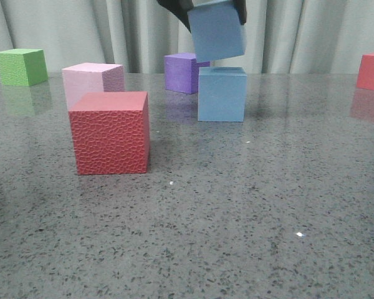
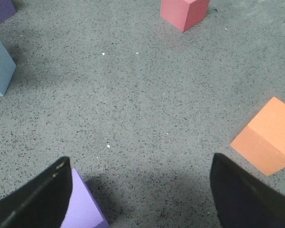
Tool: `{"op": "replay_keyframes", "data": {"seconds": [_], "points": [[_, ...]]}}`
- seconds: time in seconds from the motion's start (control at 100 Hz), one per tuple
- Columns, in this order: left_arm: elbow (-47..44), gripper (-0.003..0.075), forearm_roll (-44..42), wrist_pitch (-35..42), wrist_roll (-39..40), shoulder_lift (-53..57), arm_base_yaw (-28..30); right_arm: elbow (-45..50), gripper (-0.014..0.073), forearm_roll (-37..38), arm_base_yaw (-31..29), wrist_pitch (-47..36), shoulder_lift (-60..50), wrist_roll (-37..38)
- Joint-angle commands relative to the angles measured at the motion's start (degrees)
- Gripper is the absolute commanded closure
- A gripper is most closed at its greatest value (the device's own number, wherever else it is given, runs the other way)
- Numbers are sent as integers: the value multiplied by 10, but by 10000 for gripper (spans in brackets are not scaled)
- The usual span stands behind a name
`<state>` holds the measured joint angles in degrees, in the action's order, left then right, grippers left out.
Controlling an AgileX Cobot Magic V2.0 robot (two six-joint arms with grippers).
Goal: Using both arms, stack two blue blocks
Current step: 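Lift the cube with the left gripper and carry it above the placed cube, then lower the held cube onto the placed light-blue cube with the left gripper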
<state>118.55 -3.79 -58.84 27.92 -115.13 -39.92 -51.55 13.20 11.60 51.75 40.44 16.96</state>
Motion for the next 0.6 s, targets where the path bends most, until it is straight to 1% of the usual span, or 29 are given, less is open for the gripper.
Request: {"op": "replay_keyframes", "data": {"seconds": [0.0, 0.14, 0.59], "points": [[21, 470, -3, 20, 3, 34, -4, -13, 1, 9, -3, -33, -2, -3], [21, 470, -6, 10, 3, 34, -4, -13, 1, 9, -3, -33, -2, -3], [21, 470, 3, 12, 3, 34, -5, -13, 1, 9, -3, -33, -2, -3]]}}
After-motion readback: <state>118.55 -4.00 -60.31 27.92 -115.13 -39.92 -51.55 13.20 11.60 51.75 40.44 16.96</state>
